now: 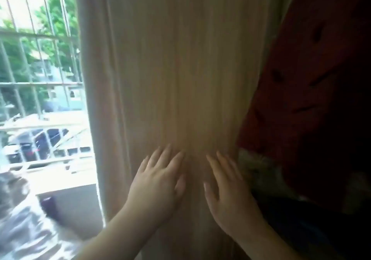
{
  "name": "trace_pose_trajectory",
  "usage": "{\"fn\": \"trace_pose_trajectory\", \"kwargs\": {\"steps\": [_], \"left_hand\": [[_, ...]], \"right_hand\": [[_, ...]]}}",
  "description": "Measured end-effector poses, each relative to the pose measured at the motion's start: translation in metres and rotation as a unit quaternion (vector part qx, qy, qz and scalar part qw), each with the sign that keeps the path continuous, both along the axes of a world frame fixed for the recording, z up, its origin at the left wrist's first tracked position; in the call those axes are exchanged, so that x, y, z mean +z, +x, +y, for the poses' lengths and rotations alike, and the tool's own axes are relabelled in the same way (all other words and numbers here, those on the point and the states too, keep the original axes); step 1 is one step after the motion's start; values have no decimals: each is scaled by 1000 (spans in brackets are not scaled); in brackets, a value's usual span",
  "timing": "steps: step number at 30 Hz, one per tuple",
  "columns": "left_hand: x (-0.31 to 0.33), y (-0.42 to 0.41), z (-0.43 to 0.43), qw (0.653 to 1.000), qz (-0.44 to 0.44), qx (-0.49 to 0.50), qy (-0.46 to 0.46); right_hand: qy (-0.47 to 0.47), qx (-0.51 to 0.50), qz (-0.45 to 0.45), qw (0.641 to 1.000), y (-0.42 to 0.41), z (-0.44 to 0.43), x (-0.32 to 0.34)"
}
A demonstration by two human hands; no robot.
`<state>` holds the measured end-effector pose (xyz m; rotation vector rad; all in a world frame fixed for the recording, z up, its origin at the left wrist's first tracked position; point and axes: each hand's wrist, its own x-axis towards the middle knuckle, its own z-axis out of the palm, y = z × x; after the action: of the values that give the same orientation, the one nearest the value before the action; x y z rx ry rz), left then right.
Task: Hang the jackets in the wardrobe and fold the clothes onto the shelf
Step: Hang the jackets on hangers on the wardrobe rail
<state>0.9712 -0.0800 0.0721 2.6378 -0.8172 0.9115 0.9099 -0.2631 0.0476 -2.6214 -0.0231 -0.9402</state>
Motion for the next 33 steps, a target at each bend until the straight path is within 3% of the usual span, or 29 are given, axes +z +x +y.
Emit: {"fn": "trace_pose_trajectory", "kwargs": {"steps": [4, 8, 12, 22, 33], "left_hand": [[-80, -44, 130, 981, 148, 127, 7], [-143, -105, 256, 931, 257, 258, 10], [-179, -184, 351, 854, 332, 401, -9], [-248, -342, 471, 643, 385, 647, -139], [-263, -346, 545, 489, 350, 770, -212]], "right_hand": [[-10, 108, 167, 980, -7, 118, -68], [-53, 216, 224, 949, -16, 229, -112], [-91, 341, 254, 900, -29, 337, -142], [-185, 592, 271, 736, -98, 557, -206], [-227, 746, 286, 557, -74, 706, -228]]}}
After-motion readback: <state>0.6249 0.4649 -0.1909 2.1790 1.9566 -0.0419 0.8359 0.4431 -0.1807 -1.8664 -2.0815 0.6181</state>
